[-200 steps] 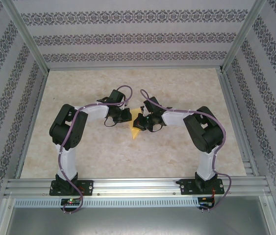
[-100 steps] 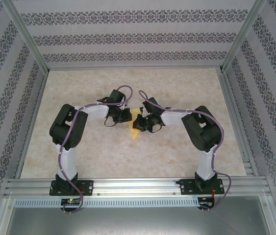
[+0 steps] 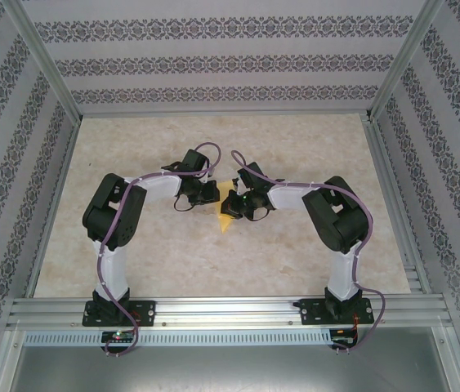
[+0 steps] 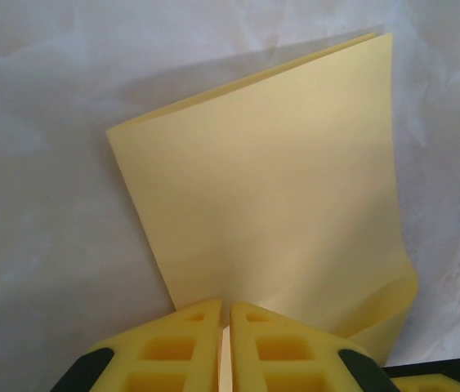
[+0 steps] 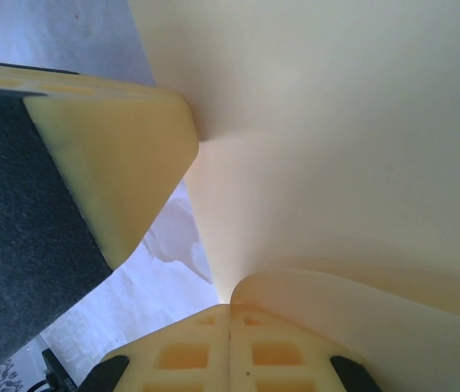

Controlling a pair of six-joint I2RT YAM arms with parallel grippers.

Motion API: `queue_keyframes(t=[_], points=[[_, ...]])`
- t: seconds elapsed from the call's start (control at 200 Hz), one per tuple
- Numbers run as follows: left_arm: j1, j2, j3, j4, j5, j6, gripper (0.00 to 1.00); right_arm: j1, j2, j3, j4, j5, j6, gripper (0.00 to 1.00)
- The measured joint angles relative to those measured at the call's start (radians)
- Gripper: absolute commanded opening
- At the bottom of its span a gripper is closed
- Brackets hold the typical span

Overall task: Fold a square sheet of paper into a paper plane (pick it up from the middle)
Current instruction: Third fold the triangle at the center of the table.

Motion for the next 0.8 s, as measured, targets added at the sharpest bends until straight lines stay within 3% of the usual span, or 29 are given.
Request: queue_keyframes(t=[0.799], points=[[0.0, 0.002, 0.0, 0.0, 0.004, 0.0, 0.12, 0.0, 0.005, 0.0, 0.0, 0.008, 0.003, 0.04]])
